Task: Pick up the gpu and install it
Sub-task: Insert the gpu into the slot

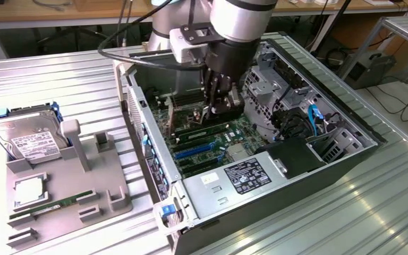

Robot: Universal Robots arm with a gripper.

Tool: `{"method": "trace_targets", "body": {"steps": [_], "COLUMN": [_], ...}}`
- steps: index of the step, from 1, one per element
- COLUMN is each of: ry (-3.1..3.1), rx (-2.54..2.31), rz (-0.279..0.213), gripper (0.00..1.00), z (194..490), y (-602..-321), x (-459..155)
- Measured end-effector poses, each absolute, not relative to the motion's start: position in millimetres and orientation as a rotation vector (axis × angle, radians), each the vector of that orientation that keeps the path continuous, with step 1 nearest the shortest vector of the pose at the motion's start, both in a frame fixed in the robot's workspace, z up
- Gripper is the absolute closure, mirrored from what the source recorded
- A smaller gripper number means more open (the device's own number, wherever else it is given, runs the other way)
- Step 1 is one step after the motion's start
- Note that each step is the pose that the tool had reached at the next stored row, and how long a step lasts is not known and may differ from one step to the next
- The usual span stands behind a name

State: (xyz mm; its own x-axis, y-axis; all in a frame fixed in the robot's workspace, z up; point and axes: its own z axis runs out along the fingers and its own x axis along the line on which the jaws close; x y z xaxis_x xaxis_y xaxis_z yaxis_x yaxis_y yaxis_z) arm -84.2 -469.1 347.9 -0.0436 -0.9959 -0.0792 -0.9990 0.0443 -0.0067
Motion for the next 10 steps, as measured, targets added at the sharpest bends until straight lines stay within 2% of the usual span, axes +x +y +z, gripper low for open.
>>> {"method": "trace_targets", "body": {"steps": [3,10], "ry": [2.152,2.165], "rx": [-2.210,-2.222], "rz": [0.087,0.100], "gripper": [0.74,0.74], "z": [304,292], "y": [-476,-469], "x": [-88,-90]}}
